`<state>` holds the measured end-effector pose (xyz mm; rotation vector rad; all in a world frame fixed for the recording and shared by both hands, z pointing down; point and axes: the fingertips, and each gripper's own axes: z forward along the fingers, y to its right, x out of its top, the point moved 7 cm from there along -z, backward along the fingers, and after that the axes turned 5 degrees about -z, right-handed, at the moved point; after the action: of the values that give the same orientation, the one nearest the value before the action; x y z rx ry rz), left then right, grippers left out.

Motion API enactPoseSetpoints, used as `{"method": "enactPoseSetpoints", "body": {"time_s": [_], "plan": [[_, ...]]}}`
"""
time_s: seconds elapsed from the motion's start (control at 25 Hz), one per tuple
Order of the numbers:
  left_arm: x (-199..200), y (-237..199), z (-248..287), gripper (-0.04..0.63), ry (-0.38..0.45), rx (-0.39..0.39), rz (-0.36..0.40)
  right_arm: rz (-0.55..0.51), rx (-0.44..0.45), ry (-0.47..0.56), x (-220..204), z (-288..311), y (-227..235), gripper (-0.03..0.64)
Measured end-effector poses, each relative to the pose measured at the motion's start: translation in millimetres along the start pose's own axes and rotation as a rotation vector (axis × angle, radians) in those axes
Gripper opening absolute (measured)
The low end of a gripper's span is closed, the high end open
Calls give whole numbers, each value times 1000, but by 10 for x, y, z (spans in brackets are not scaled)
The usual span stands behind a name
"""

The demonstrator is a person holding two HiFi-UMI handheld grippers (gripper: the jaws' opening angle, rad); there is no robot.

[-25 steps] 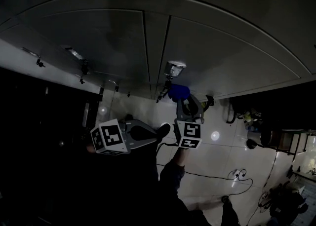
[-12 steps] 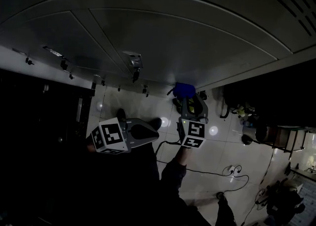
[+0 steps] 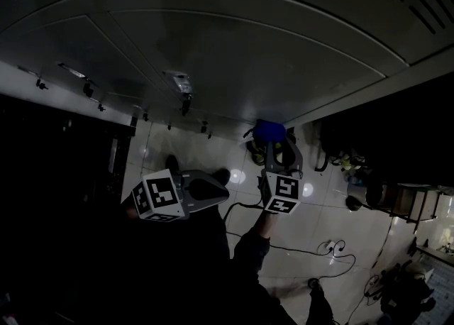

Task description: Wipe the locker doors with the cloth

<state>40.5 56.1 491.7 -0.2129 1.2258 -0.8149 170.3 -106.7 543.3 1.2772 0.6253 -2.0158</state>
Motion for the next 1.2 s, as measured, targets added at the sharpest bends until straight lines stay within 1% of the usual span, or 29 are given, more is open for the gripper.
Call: {"method": "enactPoseSetpoints", "body": {"time_s": [0.08, 0.2, 0.36, 0.48, 0.6, 0.76, 0.96, 1.08, 1.2], "plan": [[-10, -3, -18, 0, -3, -8, 15, -14, 5, -1, 20, -21, -20, 114], [-2, -20, -84, 0, 7, -13, 18, -43, 16, 2, 83, -101, -94, 112], [42, -55, -226, 0, 33, -27, 43, -57, 6, 22, 257, -253, -218, 112], [95, -124, -372, 0, 54, -38, 82, -73, -17, 38, 436, -374, -346, 112], [188, -231, -565, 0, 76, -33, 124, -97, -46, 52, 609, -492, -510, 112], [330, -329, -792, 0, 124, -38, 187, -123, -85, 78, 799, -644, -714, 112], [391, -462, -986, 0, 177, -22, 216, -117, -122, 111, 932, -798, -894, 106], [410, -444, -1053, 0, 177, -33, 237, -126, -152, 102, 953, -868, -974, 97], [374, -455, -1094, 0, 178, -31, 230, -125, -159, 99, 953, -915, -1028, 95]]}}
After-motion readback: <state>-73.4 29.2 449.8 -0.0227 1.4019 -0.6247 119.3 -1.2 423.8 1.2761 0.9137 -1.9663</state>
